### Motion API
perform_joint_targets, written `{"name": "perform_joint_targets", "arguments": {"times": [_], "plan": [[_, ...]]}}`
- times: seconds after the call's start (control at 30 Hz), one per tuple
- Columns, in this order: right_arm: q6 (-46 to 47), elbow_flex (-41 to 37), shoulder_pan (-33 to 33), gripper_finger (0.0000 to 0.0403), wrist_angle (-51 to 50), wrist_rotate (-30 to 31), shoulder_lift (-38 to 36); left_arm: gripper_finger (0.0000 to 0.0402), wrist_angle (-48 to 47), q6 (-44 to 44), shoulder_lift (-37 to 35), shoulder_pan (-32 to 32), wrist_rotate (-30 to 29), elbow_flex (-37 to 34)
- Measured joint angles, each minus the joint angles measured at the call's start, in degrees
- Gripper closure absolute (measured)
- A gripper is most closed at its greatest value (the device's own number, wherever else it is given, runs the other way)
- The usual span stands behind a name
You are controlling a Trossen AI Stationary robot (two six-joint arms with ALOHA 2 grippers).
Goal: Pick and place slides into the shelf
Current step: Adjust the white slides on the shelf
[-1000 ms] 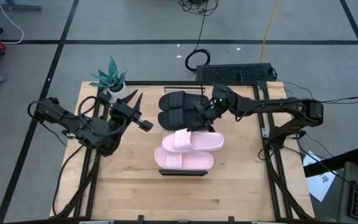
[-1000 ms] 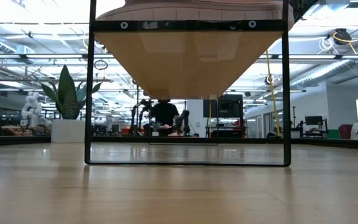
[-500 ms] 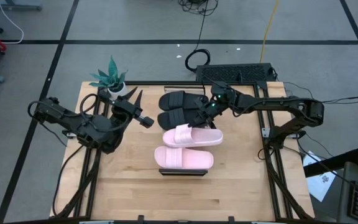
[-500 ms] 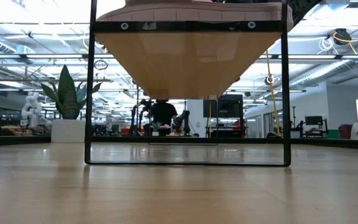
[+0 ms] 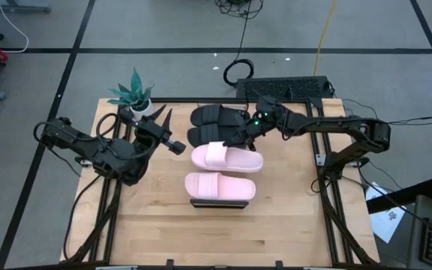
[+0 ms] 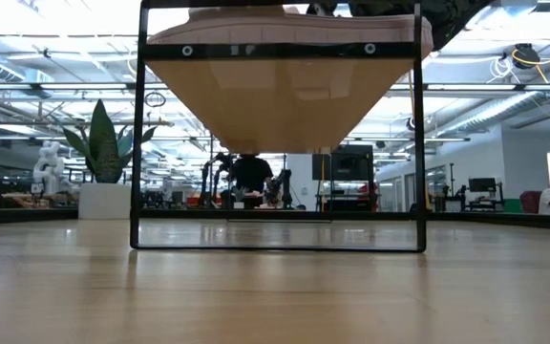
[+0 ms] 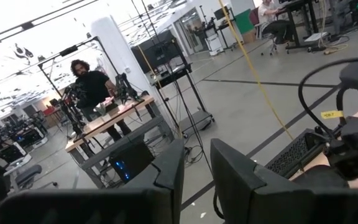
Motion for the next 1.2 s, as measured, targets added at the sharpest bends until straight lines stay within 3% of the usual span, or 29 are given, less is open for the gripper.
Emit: {"name": "perform_joint_targets", "arguments": {"times": [0.3, 0.63, 0.97, 1.2], "plan": [[-3.92, 1.66, 0.79, 0.0403, -1.99, -1.56, -0.02, 0.0321, -0.02, -0.02, 0.0, 0.0, 0.02, 0.0], [-1.94, 1.73, 2.64, 0.0403, 3.7, -4.47, -0.04, 0.0321, -0.02, -0.37, 0.0, 0.0, 0.05, 0.0], [-3.15, 1.73, 1.59, 0.0403, 2.96, -4.38, -0.04, 0.0321, -0.04, -1.31, 0.0, -0.02, 0.09, 0.0], [-8.46, 1.7, 1.93, 0.0403, -2.72, -3.22, -0.04, 0.0321, -0.07, -1.31, 0.0, 0.0, 0.09, 0.0]]}}
